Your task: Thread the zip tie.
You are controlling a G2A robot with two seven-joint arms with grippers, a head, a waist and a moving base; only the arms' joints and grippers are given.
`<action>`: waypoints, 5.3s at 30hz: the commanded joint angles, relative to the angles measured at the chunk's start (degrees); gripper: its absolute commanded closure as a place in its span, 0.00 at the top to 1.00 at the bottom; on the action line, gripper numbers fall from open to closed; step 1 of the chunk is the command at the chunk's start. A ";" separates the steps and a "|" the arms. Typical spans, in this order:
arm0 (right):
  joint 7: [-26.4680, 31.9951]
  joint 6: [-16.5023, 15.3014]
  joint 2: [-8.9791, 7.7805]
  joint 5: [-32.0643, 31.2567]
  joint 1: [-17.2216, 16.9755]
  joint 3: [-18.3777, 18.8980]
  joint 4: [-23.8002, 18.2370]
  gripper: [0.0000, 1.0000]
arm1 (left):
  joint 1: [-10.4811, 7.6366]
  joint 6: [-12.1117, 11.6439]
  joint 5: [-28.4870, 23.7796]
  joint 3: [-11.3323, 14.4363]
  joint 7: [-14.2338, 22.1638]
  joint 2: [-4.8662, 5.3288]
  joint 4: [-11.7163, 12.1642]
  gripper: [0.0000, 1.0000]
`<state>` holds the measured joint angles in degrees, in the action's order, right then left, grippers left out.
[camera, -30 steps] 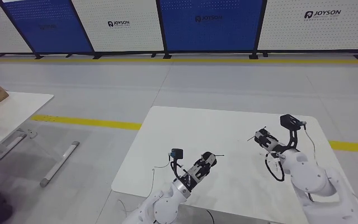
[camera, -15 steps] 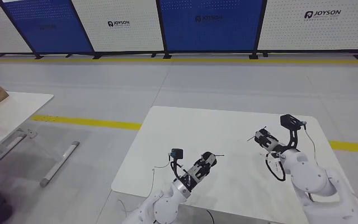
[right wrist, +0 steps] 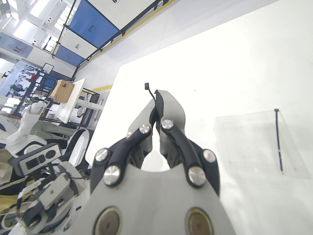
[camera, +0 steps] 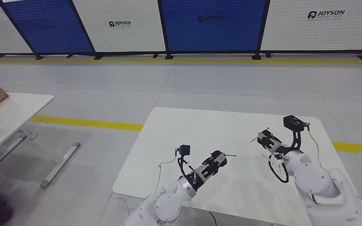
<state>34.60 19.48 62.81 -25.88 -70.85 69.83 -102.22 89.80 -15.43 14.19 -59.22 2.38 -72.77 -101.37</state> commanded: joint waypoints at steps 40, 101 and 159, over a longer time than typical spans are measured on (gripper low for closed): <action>-1.26 -0.63 0.19 1.60 -0.51 0.19 0.84 0.00 | 0.00 0.00 -0.01 0.00 0.00 0.00 0.00 0.00; -4.87 -13.97 0.22 12.98 -11.53 5.24 -3.79 0.00 | -3.64 1.13 6.92 0.49 -0.71 0.00 3.99 0.00; -15.16 -11.47 1.50 8.81 -12.64 0.29 -5.89 0.00 | -6.23 0.63 0.83 -1.44 4.77 0.51 6.35 0.00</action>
<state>19.71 7.76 64.25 -17.01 -83.54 70.24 -108.20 83.57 -14.80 15.02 -60.66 7.15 -72.27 -95.01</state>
